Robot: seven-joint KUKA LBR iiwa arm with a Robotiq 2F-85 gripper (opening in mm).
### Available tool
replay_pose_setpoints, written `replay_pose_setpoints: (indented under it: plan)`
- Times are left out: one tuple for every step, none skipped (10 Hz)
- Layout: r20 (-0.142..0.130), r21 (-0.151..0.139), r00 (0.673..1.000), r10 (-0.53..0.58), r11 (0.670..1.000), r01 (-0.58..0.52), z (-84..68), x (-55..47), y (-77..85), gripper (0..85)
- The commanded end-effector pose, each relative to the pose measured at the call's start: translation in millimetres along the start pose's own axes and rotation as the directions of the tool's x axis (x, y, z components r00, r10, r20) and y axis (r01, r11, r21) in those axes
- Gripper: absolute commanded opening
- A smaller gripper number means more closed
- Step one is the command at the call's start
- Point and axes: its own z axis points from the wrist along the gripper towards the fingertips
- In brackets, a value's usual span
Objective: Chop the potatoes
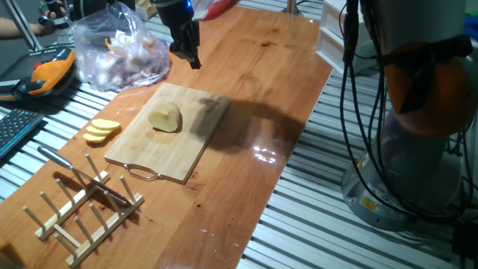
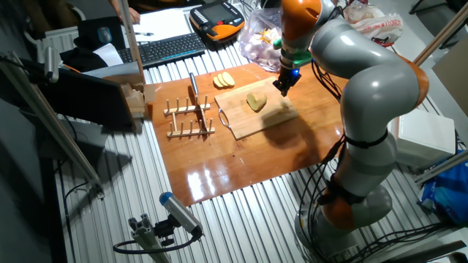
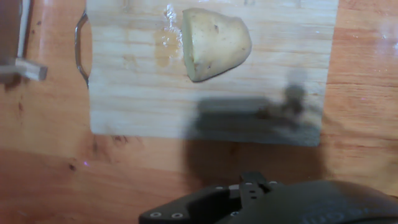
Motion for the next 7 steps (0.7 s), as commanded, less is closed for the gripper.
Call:
replay_pose_setpoints:
  plan:
    - [0.007,-0.039,0.997,0.078,0.996,-0.077,-0.4,0.0,0.2,0.0]
    - [0.004,0.008,0.997,0.079,0.997,-0.079,-0.4,0.0,0.2,0.0]
    - [-0.006,0.008,0.998,0.056,0.998,-0.056,-0.4,0.0,0.2,0.0]
    - [-0.032,-0.045,0.999,0.025,0.999,-0.026,-0.4,0.0,0.2,0.0]
    - [-0.031,-0.054,0.999,-0.012,0.999,0.010,-0.4,0.0,0.2,0.0]
    - [0.046,-0.003,0.999,0.012,1.000,-0.012,-0.4,0.0,0.2,0.0]
    - [0.057,0.038,0.998,0.001,0.999,-0.003,-0.4,0.0,0.2,0.0]
